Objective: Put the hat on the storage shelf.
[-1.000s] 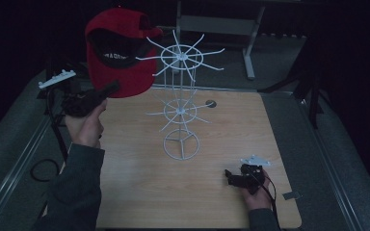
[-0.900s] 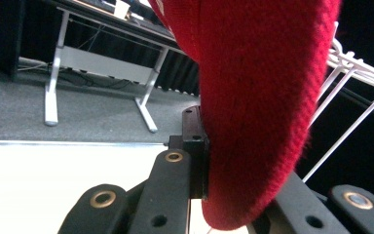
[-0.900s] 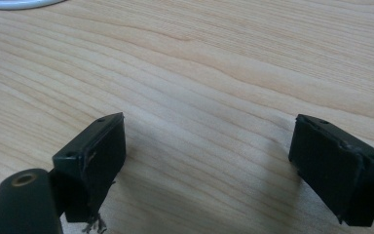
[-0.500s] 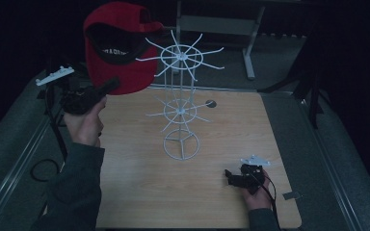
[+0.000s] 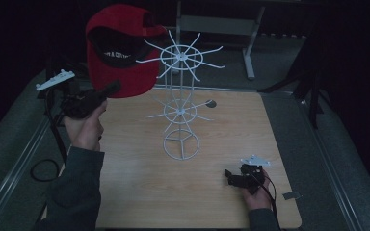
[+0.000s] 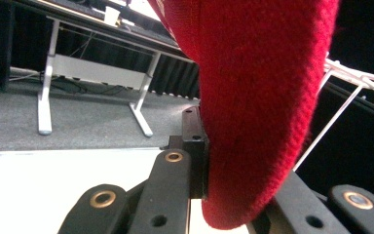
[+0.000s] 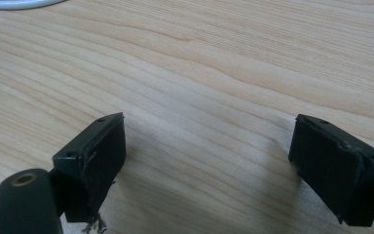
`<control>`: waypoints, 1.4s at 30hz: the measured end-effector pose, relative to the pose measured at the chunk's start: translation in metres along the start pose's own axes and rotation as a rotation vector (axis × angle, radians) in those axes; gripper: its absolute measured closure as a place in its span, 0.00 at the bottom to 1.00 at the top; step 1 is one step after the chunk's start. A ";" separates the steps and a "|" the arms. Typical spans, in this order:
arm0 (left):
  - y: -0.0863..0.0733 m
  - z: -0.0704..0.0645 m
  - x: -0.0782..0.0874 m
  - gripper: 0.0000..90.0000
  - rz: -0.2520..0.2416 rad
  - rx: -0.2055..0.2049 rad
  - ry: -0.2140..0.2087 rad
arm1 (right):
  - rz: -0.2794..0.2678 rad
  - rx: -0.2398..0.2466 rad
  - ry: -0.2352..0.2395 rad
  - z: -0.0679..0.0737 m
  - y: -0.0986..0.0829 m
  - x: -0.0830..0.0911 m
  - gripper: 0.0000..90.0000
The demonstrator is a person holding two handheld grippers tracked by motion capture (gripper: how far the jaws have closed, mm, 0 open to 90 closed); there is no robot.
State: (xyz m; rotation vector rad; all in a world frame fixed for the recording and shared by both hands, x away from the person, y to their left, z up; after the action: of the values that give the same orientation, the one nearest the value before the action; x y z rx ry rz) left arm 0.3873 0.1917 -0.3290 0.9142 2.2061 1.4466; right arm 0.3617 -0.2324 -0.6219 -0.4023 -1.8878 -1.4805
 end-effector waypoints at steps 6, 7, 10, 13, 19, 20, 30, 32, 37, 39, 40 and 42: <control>-0.005 0.004 0.006 0.95 -0.006 0.013 0.004 | -0.001 0.001 0.000 0.000 0.000 0.000 0.15; -0.005 0.004 0.006 0.95 -0.008 0.016 0.001 | -0.001 0.001 0.000 0.000 0.000 0.000 0.15; -0.009 0.004 0.009 0.95 -0.013 0.018 -0.005 | -0.001 0.001 0.000 0.000 0.000 0.000 0.15; -0.013 0.003 0.011 0.95 -0.017 0.018 -0.010 | -0.001 0.002 0.000 0.000 0.000 0.000 0.15; -0.020 0.002 0.012 0.95 -0.019 0.025 -0.017 | -0.001 0.000 0.000 0.000 0.000 0.000 0.15; -0.021 0.002 0.012 0.95 -0.019 0.027 -0.018 | -0.001 0.001 0.000 0.000 0.000 0.000 0.15; -0.037 0.007 0.012 0.95 -0.025 0.051 -0.023 | -0.001 0.000 0.000 0.000 0.000 0.000 0.15; -0.040 0.008 0.012 0.95 -0.026 0.059 -0.023 | -0.001 0.000 0.000 0.000 0.000 0.000 0.15; -0.050 0.009 0.013 0.95 -0.030 0.060 -0.029 | -0.001 0.000 0.000 0.000 0.000 0.000 0.15; -0.055 0.010 0.013 0.95 -0.032 0.062 -0.033 | -0.001 0.000 0.000 0.000 0.000 0.000 0.15; -0.058 0.010 0.013 0.95 -0.030 0.063 -0.036 | -0.001 0.000 0.000 0.000 0.000 0.000 0.15; -0.063 0.010 0.012 0.95 -0.030 0.062 -0.041 | -0.001 0.000 0.000 0.000 0.000 0.000 0.15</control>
State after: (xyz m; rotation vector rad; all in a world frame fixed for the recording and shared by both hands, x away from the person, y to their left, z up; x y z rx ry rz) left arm 0.3642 0.1894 -0.3899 0.9188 2.2365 1.3410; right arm 0.3618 -0.2324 -0.6218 -0.4020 -1.8881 -1.4811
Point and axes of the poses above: each handheld gripper's, and its own axes: x roughly backward along the jaws, y roughly out of its top, z roughly to its left, the point moved 8 cm from there along -x, roughly forward along the jaws, and after that the axes turned 8 degrees about -y, right-handed, at the moved point
